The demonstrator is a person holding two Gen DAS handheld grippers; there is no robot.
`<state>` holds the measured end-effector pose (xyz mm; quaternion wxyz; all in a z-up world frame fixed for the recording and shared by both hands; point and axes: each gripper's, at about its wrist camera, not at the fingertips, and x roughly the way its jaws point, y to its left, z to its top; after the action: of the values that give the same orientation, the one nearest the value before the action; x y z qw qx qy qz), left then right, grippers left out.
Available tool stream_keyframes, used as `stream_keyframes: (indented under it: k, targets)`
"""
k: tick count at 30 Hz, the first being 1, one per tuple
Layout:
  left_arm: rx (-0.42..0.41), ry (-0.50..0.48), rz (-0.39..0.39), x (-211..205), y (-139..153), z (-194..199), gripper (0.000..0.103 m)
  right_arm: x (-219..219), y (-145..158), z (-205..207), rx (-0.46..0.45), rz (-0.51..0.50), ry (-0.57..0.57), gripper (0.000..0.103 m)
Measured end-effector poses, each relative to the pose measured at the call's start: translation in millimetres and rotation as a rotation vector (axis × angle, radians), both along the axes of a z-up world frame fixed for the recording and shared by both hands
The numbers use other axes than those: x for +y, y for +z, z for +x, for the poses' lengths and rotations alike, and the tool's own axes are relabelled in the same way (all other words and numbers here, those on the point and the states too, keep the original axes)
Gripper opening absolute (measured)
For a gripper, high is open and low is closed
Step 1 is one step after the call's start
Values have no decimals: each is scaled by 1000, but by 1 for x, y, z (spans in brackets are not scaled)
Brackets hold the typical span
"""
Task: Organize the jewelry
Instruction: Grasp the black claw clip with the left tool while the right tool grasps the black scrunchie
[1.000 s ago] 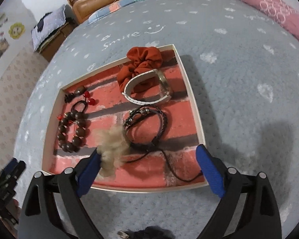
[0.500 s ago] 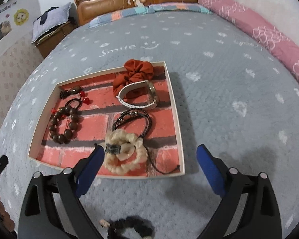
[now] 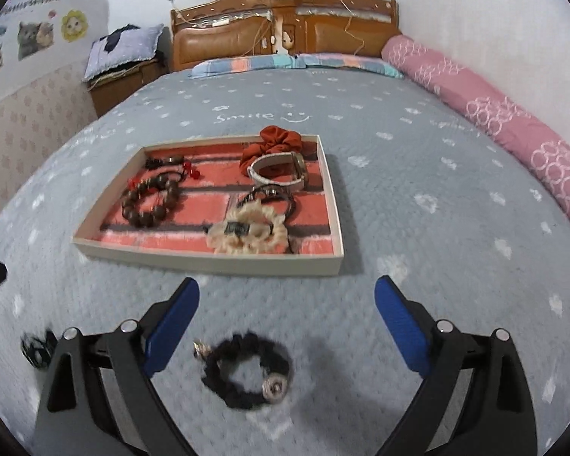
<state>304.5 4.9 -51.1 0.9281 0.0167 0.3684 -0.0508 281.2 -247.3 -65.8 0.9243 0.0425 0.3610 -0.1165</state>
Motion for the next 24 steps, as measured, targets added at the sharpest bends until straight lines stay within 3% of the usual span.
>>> stream_keyframes:
  k: [10, 17, 24]
  targets:
    - [26, -24, -6, 4, -36, -22, 98, 1, -31, -13, 31, -33, -30, 92]
    - [36, -67, 4, -7, -53, -27, 98, -2, -50, -14, 68, -4, -25, 91]
    - [26, -76, -18, -6, -58, -30, 97, 0, -56, -10, 79, -13, -27, 88]
